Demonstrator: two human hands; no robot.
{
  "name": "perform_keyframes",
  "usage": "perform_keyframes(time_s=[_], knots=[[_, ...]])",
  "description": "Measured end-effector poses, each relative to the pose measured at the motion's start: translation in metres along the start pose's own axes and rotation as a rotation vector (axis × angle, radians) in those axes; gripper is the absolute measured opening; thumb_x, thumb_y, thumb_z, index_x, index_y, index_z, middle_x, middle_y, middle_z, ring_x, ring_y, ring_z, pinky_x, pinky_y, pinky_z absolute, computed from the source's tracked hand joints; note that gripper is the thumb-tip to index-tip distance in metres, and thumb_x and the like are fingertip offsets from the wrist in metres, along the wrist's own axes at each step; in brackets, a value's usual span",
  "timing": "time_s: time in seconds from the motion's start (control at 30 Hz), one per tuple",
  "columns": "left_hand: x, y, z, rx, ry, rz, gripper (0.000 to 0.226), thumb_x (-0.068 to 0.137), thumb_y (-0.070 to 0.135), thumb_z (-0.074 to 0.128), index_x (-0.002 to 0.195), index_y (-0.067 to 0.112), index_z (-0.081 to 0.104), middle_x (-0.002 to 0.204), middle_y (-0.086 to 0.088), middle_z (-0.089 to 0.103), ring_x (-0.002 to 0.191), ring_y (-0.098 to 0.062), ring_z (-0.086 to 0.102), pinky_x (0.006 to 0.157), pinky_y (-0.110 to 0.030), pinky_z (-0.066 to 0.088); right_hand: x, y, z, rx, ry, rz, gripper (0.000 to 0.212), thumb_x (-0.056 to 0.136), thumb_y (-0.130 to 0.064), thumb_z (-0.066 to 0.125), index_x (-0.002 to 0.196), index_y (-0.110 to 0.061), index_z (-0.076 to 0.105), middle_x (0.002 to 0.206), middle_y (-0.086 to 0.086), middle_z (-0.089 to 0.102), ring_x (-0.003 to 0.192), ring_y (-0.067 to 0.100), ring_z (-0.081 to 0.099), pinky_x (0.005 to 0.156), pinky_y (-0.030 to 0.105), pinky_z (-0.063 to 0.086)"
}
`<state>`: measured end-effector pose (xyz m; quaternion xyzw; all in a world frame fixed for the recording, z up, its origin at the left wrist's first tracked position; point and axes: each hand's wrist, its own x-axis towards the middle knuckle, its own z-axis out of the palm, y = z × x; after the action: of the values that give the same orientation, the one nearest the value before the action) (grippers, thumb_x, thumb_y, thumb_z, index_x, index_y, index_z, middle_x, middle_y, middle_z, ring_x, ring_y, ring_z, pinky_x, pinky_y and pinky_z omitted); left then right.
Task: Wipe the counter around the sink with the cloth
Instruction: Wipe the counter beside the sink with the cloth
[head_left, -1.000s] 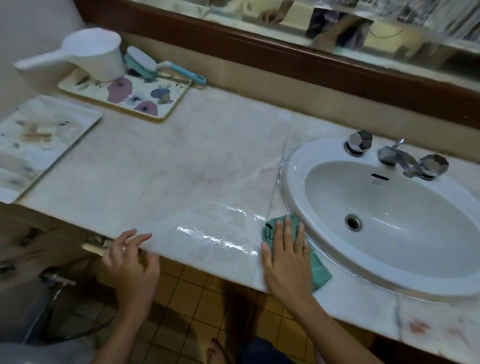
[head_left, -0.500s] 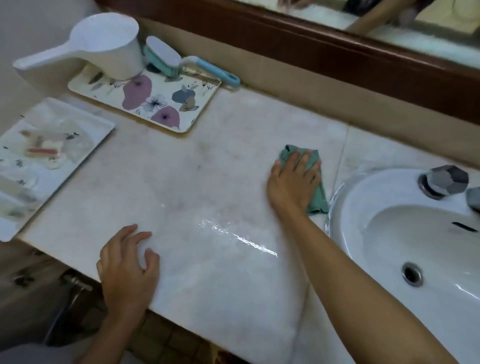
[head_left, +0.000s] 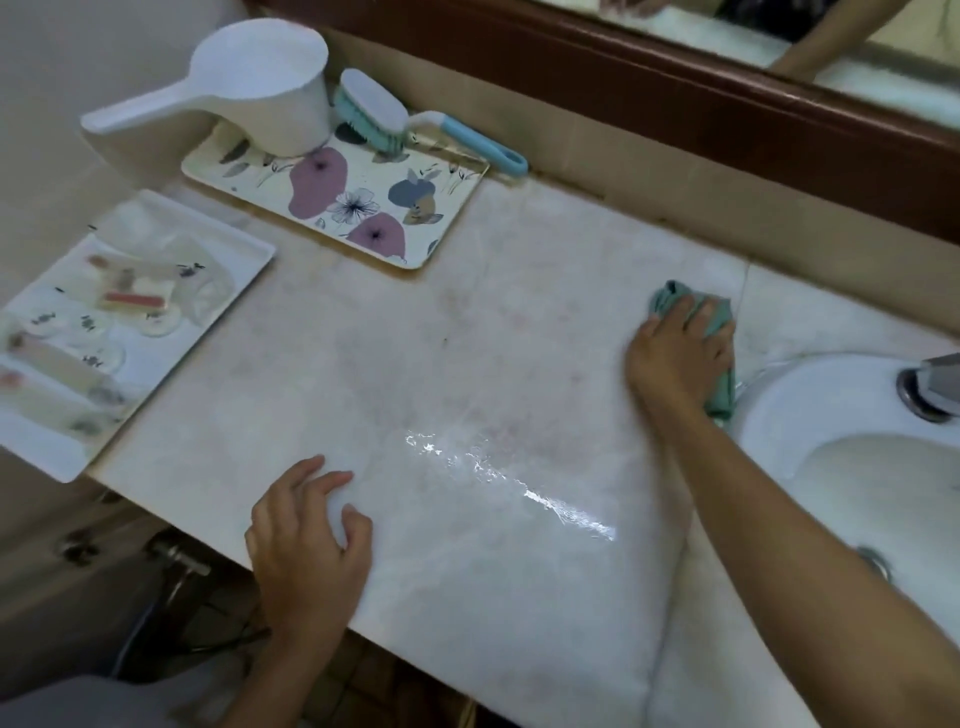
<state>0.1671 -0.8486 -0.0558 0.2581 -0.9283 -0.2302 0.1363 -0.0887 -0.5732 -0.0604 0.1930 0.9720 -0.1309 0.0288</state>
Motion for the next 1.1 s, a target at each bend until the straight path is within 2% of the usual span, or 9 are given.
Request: perform_keyframes(time_s=[0.13,0.27,0.4,0.47,0.57,0.7,0.77,1.0,1.1], knots=[[0.0,-0.003,0.001,0.019,-0.005,0.008,0.034,0.075,0.021,0.053,0.107,0.019,0.064,0.129,0.0,0.053,0.115,-0.026,0.047,0.089,-0.037,0.035,0.018,-0.043,0.009,-0.011,-0.047,-0.073,0.055,0.103,-0.034,0.018,0.154,-0.014,0.011,0.162,0.01,0.005,0.146,0.04,0.001,0.118,0.049,0.004],[-0.001,-0.005,0.0,0.01,0.002,0.018,0.033,0.076,0.022,0.052,0.107,0.02,0.064,0.129,0.0,0.053,0.114,-0.027,0.047,0.089,-0.04,0.037,-0.088,-0.046,0.025,-0.071,-0.052,-0.528,0.055,0.101,-0.035,0.026,0.152,-0.015,0.021,0.16,0.009,0.017,0.144,0.039,0.015,0.115,0.05,0.018],[0.0,-0.005,0.0,0.004,0.011,0.008,0.034,0.077,0.024,0.049,0.107,0.02,0.065,0.129,0.001,0.053,0.115,-0.028,0.046,0.089,-0.043,0.038,-0.167,0.004,0.013,-0.093,-0.215,-0.811,0.055,0.1,-0.043,0.022,0.152,-0.037,0.01,0.161,-0.015,0.0,0.148,0.014,-0.005,0.118,0.037,0.001],[0.0,-0.004,-0.001,0.003,0.004,0.001,0.034,0.076,0.024,0.049,0.107,0.019,0.064,0.129,0.001,0.052,0.115,-0.029,0.046,0.089,-0.043,0.037,-0.14,0.025,0.005,-0.08,-0.165,-0.715,0.054,0.098,-0.044,0.021,0.151,-0.038,0.014,0.161,-0.014,0.005,0.148,0.013,0.0,0.118,0.037,0.006],[0.0,-0.005,0.001,0.006,0.008,-0.002,0.034,0.075,0.023,0.051,0.106,0.019,0.065,0.129,0.001,0.053,0.115,-0.029,0.047,0.088,-0.042,0.037,-0.063,0.027,0.0,-0.133,-0.035,-0.448,0.056,0.097,-0.042,0.022,0.15,-0.025,0.027,0.16,0.003,0.02,0.145,0.028,0.019,0.113,0.045,0.022],[0.0,-0.002,0.003,-0.013,0.034,0.034,0.033,0.074,0.021,0.054,0.106,0.02,0.066,0.128,0.001,0.055,0.113,-0.026,0.048,0.088,-0.038,0.037,0.004,-0.01,-0.008,-0.099,-0.045,-0.217,0.055,0.102,-0.039,0.021,0.153,-0.019,0.014,0.162,0.006,0.007,0.146,0.034,0.007,0.116,0.052,0.011],[-0.002,-0.004,0.005,-0.008,0.051,0.041,0.034,0.076,0.023,0.052,0.106,0.02,0.066,0.127,0.001,0.056,0.112,-0.024,0.049,0.087,-0.034,0.035,0.001,-0.048,0.002,-0.083,-0.082,-0.235,0.057,0.102,-0.041,0.018,0.154,-0.02,0.01,0.162,0.005,0.003,0.147,0.035,0.003,0.117,0.052,0.007],[-0.006,-0.01,0.005,-0.223,0.202,0.045,0.028,0.079,0.014,0.05,0.095,0.018,0.073,0.122,0.001,0.063,0.108,-0.023,0.056,0.089,-0.04,0.042,-0.181,-0.135,0.054,-0.059,-0.196,-0.7,0.057,0.101,-0.04,0.018,0.154,-0.022,0.008,0.162,0.001,0.0,0.148,0.029,-0.004,0.118,0.049,0.005],[-0.006,-0.016,-0.015,-0.391,0.358,-0.165,0.028,0.08,0.02,0.048,0.098,0.027,0.068,0.129,0.001,0.059,0.121,-0.021,0.051,0.102,-0.05,0.037,-0.253,-0.099,0.049,-0.108,-0.287,-1.01,0.056,0.101,-0.04,0.022,0.154,-0.026,0.011,0.162,-0.003,0.002,0.149,0.026,-0.002,0.118,0.047,0.006]])
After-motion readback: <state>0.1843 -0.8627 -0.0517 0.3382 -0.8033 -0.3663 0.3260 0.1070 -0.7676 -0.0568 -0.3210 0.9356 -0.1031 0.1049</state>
